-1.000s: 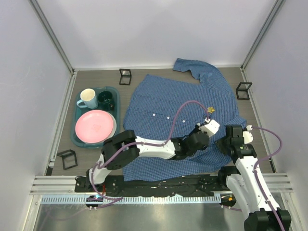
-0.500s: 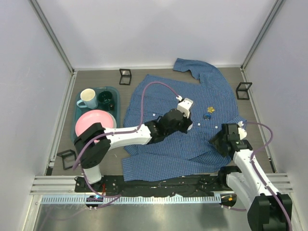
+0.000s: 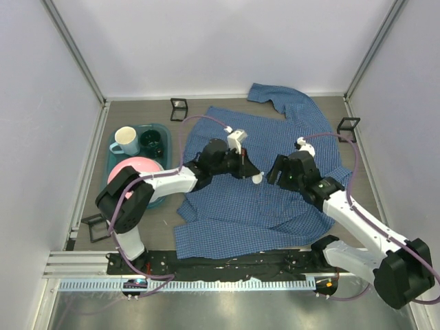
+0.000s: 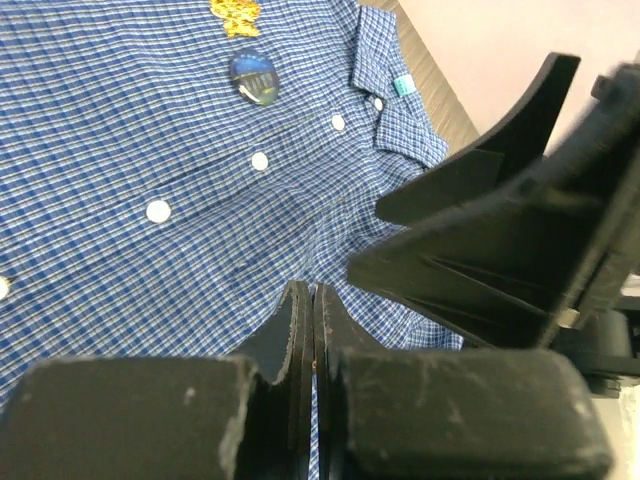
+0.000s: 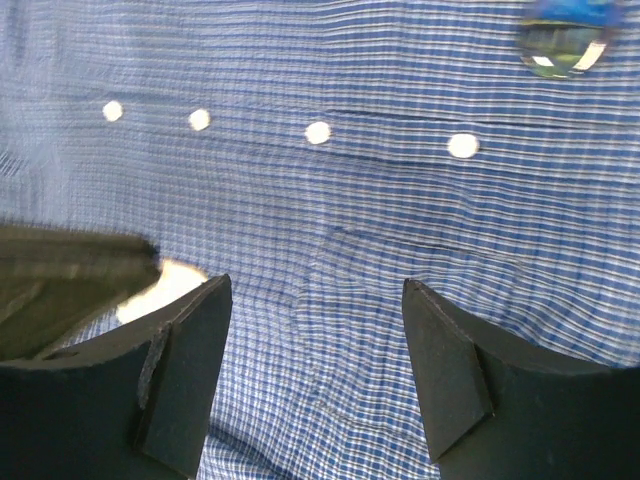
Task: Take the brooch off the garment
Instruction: Remove the brooch from the clothes, then close the brooch.
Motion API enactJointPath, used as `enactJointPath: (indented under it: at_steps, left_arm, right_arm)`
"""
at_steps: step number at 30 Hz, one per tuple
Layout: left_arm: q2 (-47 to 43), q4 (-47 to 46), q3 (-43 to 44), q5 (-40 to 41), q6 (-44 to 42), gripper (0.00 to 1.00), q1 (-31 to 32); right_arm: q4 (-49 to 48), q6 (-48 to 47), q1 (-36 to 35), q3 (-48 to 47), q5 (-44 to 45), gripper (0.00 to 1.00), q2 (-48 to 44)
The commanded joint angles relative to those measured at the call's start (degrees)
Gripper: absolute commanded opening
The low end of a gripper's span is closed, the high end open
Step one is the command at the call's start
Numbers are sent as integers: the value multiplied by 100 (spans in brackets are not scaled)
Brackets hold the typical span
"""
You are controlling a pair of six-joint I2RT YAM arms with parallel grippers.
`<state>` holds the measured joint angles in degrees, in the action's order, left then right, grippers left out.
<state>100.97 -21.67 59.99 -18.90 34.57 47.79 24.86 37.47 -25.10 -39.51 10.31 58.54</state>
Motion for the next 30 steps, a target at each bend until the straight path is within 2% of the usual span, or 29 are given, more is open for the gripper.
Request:
enactJointPath:
  at_steps: [1,7,11,12,16,19,23,30]
  left_arm:
    - [-218,-1329,-434,-1509,805,0,-437]
    - [-34,-1953,-549,-1986,1271,0,-551]
    - [116,-3200,-742,-2486,2035,0,-648]
    - [160,-3786,-821,-2548,2210,0,-666]
    - [405,-4872,-927,-2768,3002,0,-771]
    - [424,-4996,-971,-2769,3039,0,-806]
    - [327,-5031,-1024,-2786,2986,0,-815]
    - [239,-5040,-1077,-2821,2959,0,-806]
  right_arm:
    - [-1219,-811,-109,546,-906,74,-596]
    - [-1642,-1058,-100,1128,-1827,71,-1178]
    - [-2142,-988,-109,1305,-2620,65,-1502]
    - [-2248,-953,-109,1366,-2726,62,-1582]
    - [-2442,-733,-100,1454,-3051,58,-2004]
    - [-2329,-706,-109,1446,-3210,59,-2198]
    - [-1995,-733,-91,1358,-2852,66,-2488]
    - [-1959,-636,-21,1112,-2850,66,-2497]
